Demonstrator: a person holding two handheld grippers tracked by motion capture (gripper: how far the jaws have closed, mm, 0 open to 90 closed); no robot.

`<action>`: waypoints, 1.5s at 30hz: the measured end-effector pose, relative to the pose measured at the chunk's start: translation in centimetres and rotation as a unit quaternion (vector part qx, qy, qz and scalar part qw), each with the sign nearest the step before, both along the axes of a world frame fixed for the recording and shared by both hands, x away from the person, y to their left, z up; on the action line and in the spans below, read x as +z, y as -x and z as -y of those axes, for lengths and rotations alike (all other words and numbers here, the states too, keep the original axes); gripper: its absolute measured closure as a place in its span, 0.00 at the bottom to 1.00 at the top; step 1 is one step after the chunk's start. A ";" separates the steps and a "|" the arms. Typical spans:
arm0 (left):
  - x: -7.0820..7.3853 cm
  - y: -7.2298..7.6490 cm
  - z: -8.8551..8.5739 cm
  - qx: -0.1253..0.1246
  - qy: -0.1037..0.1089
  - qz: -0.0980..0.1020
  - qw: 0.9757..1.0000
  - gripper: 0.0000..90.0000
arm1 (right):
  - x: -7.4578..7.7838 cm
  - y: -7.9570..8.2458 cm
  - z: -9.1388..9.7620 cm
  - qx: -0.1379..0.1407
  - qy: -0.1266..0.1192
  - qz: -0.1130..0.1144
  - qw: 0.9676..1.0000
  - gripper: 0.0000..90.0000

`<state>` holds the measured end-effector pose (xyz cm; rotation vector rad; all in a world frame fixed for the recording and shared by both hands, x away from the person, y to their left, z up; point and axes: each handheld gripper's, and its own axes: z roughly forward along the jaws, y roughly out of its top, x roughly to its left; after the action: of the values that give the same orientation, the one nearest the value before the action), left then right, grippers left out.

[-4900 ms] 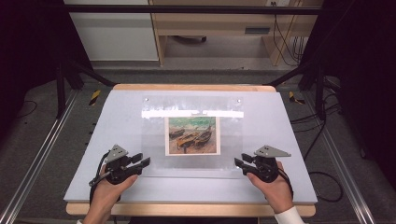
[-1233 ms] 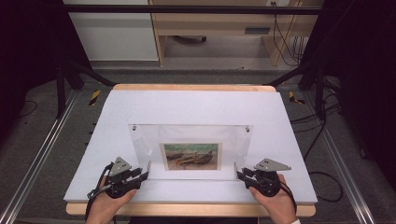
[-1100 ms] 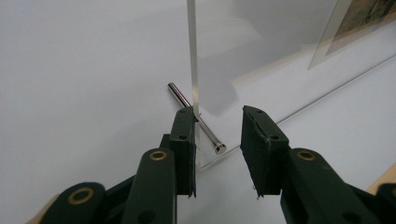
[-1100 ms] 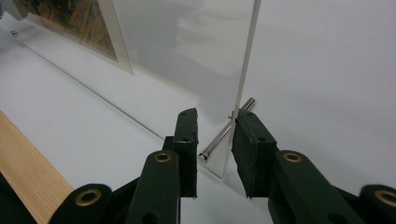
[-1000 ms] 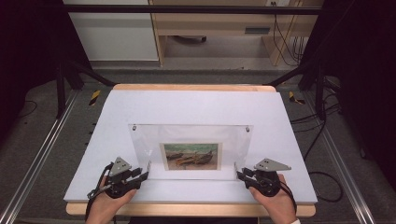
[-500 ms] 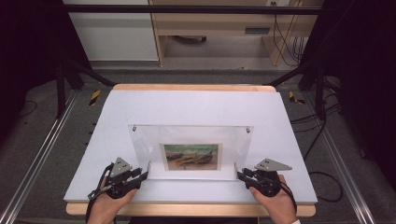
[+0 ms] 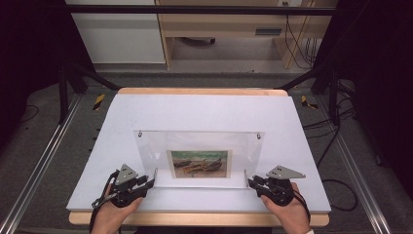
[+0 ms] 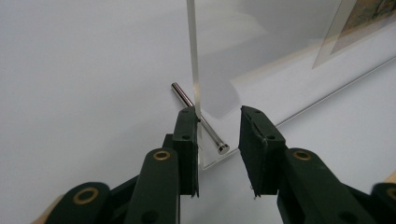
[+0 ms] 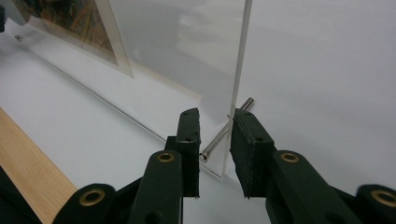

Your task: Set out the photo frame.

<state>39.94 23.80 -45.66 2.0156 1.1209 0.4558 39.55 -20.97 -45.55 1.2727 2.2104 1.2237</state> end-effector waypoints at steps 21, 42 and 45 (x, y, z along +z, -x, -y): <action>1.8 0.6 -0.1 0.012 0.011 0.048 0.999 0.35 | 1.8 0.4 0.7 -0.059 0.028 0.065 0.996 0.33; 3.7 0.6 -2.8 0.074 0.061 0.096 0.991 0.15 | 3.3 0.6 3.7 -0.188 0.011 0.129 0.974 0.13; 3.7 0.5 -3.6 0.087 0.065 0.099 0.989 0.15 | 3.2 0.5 4.2 -0.196 0.007 0.125 0.973 0.13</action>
<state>39.48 27.38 -41.91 1.7262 1.1751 0.6404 39.05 -25.12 -42.30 1.3807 1.6877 1.1361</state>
